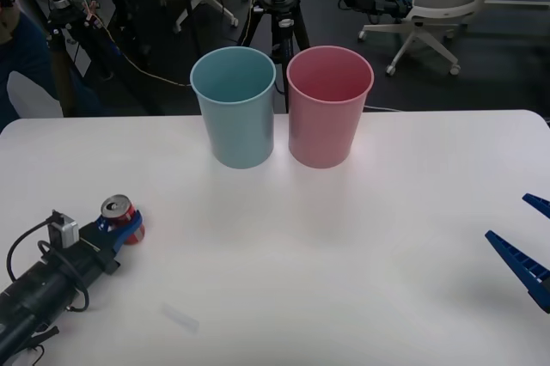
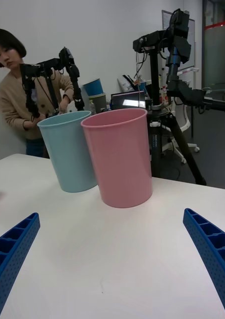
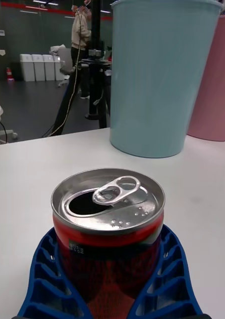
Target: Grasp the object on the table and drop it into the matching bin: aluminum can to the light blue bin, PET bottle to the pink bin.
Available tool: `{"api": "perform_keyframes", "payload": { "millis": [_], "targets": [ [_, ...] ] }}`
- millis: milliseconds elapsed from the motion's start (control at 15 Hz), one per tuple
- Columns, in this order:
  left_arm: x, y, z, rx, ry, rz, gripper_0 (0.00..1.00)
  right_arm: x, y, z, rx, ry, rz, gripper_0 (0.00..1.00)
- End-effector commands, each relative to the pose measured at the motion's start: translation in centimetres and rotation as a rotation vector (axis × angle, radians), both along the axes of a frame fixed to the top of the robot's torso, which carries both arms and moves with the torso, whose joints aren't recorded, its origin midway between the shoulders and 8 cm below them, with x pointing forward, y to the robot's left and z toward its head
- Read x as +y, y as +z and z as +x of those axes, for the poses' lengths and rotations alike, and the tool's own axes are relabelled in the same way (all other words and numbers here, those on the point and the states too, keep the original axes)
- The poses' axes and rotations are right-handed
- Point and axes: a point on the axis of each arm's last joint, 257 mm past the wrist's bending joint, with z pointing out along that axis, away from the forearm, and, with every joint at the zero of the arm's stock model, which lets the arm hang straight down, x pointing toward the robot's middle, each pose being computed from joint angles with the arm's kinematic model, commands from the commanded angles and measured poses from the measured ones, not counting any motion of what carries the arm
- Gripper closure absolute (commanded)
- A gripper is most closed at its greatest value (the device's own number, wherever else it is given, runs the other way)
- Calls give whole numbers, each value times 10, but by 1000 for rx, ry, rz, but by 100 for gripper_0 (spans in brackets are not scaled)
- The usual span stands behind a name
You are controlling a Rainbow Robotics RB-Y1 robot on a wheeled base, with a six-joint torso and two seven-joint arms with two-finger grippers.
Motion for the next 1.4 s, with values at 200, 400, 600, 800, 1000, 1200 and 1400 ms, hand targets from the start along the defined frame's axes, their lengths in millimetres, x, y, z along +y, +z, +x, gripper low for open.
{"api": "perform_keyframes", "payload": {
  "millis": [200, 400, 600, 800, 1000, 1200, 1400],
  "targets": [
    [-6, 37, -13, -5, -32, -30, 100, 0, 0, 0, 0, 0, 0, 0],
    [-12, 62, -32, 15, -39, -43, 100, 0, 0, 0, 0, 0, 0, 0],
    [-28, 94, -43, 29, -51, -56, 100, 0, 0, 0, 0, 0, 0, 0],
    [-38, 127, -48, 29, -59, -67, 100, 0, 0, 0, 0, 0, 0, 0],
    [-47, 154, -49, 29, -95, -93, 100, 0, 0, 0, 0, 0, 0, 0],
    [-46, 174, -49, 15, -117, -55, 100, 0, 0, 0, 0, 0, 0, 0],
    [-48, 209, -40, -25, -134, -5, 100, 0, 0, 0, 0, 0, 0, 0]
  ]
}}
